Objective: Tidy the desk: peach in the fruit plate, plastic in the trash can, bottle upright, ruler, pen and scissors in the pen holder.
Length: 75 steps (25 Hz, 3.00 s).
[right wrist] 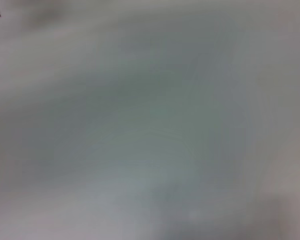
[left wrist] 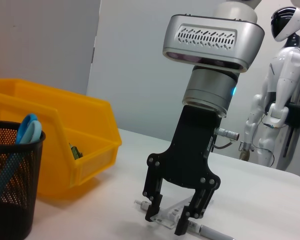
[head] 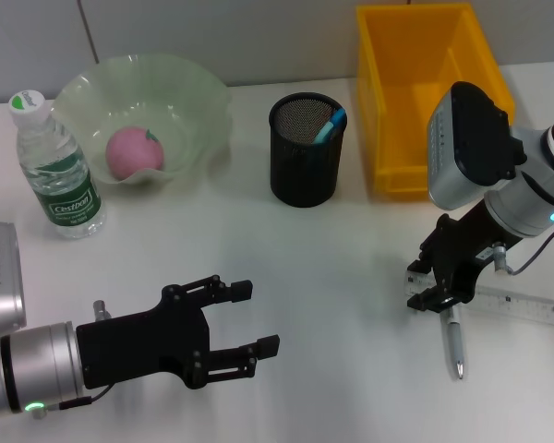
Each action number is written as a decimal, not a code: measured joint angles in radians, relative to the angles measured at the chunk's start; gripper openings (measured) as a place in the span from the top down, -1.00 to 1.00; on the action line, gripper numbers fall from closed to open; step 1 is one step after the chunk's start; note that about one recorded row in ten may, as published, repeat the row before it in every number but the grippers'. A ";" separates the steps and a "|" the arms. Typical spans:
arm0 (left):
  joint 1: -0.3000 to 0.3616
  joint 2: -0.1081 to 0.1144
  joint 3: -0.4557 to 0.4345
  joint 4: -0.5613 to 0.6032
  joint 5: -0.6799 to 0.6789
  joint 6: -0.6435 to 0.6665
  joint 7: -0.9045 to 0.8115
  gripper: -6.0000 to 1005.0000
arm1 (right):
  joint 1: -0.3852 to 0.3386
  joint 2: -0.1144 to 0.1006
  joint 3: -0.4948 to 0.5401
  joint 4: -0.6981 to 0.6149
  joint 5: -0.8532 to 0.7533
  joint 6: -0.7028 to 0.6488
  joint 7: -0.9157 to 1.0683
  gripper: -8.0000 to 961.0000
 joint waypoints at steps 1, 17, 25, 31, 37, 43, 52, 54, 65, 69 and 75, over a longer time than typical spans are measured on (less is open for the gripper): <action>0.000 0.000 0.000 0.000 0.000 0.000 0.000 -0.59 | 0.000 0.000 0.000 0.000 0.000 0.001 0.000 -0.16; 0.000 0.000 -0.002 0.003 -0.001 0.001 -0.003 -0.59 | 0.004 -0.005 0.148 -0.160 0.103 -0.172 0.000 0.19; -0.002 0.000 -0.003 0.004 -0.001 0.004 -0.004 -0.59 | -0.004 -0.022 0.308 -0.237 0.337 -0.287 -0.014 0.19; 0.000 0.000 -0.003 0.014 -0.001 0.004 -0.005 -0.59 | -0.022 -0.023 0.350 -0.131 0.479 -0.212 -0.086 0.19; -0.002 0.000 -0.003 0.015 -0.001 0.004 -0.005 -0.59 | -0.023 -0.016 0.354 0.003 0.642 -0.095 -0.186 0.19; 0.000 0.000 -0.030 0.016 0.004 0.006 0.006 -0.59 | -0.036 -0.011 0.360 0.086 0.868 -0.004 -0.287 0.19; 0.004 0.000 -0.070 0.025 0.006 0.038 0.007 -0.59 | -0.045 -0.001 0.361 0.230 1.141 0.180 -0.440 0.19; 0.005 0.000 -0.070 0.028 0.005 0.038 0.007 -0.59 | -0.035 -0.001 0.357 0.253 1.162 0.225 -0.452 0.19; 0.005 0.011 -0.087 0.037 0.006 0.027 0.009 -0.59 | 0.060 0.000 0.353 0.445 1.295 0.381 -0.619 0.19; 0.005 0.014 -0.093 0.037 0.007 0.022 0.010 -0.59 | 0.095 0.002 0.360 0.503 1.295 0.409 -0.669 0.19; 0.005 0.015 -0.097 0.037 0.007 0.020 0.010 -0.59 | 0.117 0.004 0.358 0.577 1.306 0.449 -0.723 0.19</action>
